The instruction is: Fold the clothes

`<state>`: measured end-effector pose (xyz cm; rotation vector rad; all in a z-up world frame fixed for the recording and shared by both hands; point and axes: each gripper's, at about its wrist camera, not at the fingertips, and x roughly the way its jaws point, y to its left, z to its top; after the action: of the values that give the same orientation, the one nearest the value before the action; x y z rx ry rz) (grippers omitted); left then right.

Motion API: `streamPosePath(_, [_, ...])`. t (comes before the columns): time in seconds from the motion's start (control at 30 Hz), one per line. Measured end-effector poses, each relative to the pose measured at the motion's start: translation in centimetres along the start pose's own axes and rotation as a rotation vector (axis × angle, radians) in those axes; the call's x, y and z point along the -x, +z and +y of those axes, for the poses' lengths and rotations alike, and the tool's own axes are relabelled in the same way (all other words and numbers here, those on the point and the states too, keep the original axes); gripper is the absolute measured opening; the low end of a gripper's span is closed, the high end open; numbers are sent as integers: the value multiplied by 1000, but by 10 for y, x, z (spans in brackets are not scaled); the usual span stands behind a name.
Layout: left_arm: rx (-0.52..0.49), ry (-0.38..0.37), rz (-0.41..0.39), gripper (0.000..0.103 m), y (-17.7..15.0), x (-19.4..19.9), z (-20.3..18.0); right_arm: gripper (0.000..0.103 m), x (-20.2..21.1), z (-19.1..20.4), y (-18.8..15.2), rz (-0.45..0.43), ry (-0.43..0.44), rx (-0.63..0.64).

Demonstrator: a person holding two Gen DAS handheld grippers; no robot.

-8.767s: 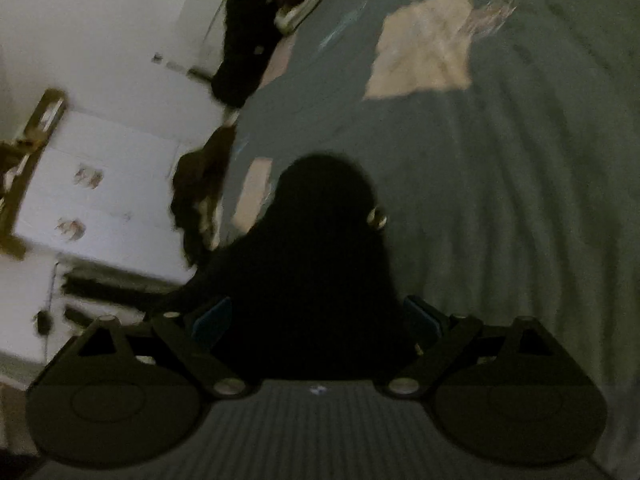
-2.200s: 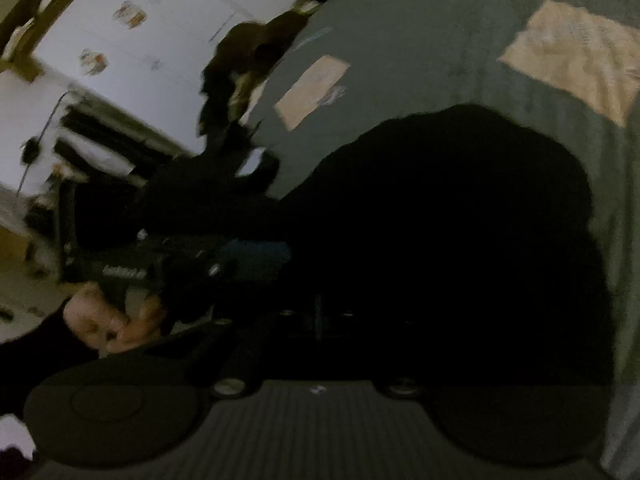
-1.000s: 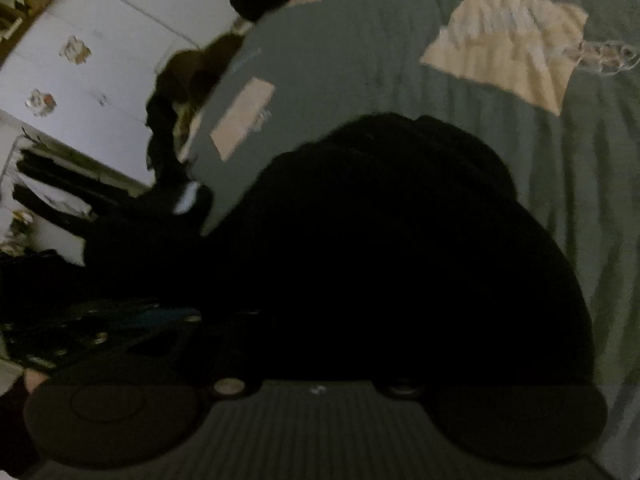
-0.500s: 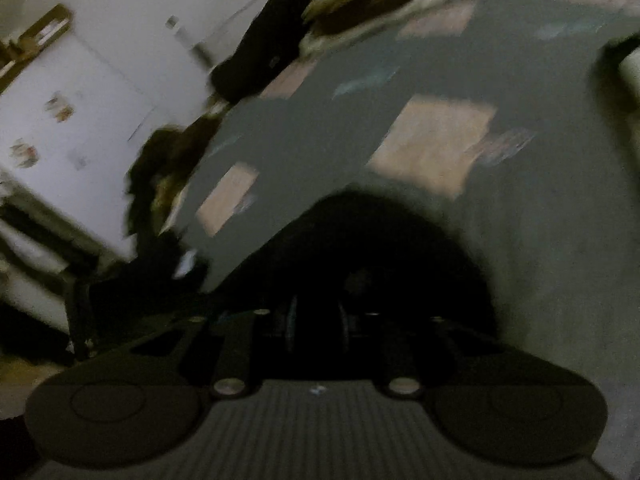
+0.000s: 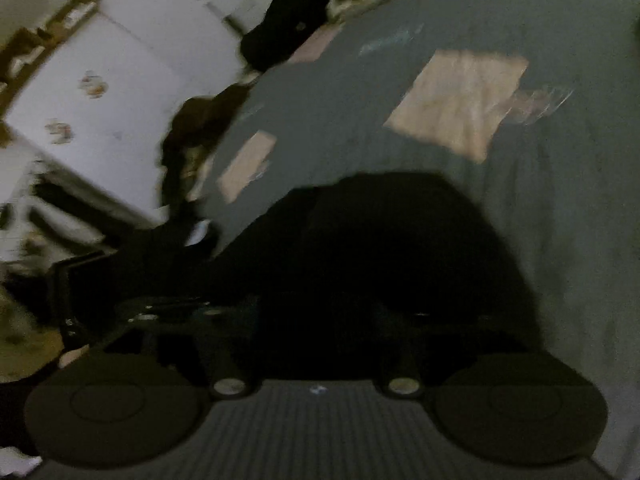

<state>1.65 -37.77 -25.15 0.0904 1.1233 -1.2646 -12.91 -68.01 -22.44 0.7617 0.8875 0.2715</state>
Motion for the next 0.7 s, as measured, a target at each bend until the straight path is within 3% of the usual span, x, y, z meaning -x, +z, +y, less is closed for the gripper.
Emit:
streamPosePath(0.17, [-1,-11,7,57,-1,1,2,82,-34,-19,18,81,127,13])
streamPosePath(0.37, [5,-28,11,57,-3,0,2,99,-77,-25,26,97,114,-31])
streamPosePath(0.53, [13,-35,8,58,-6,0,2,96,-105,-28,12,109,162,-136])
streamPosePath(0.57, [15,-35,6,58,-6,1,1,89,-105,-25,9,86,165,-150])
streamPosePath(0.6, [16,-36,4,58,-7,1,1,60,-103,-22,6,64,168,-167])
streamPosePath(0.67, [18,-37,-3,58,-8,3,0,18,-97,-15,1,20,147,-186])
streamPosePath(0.7, [20,-33,-8,58,-8,4,1,17,-91,-10,0,0,106,-175])
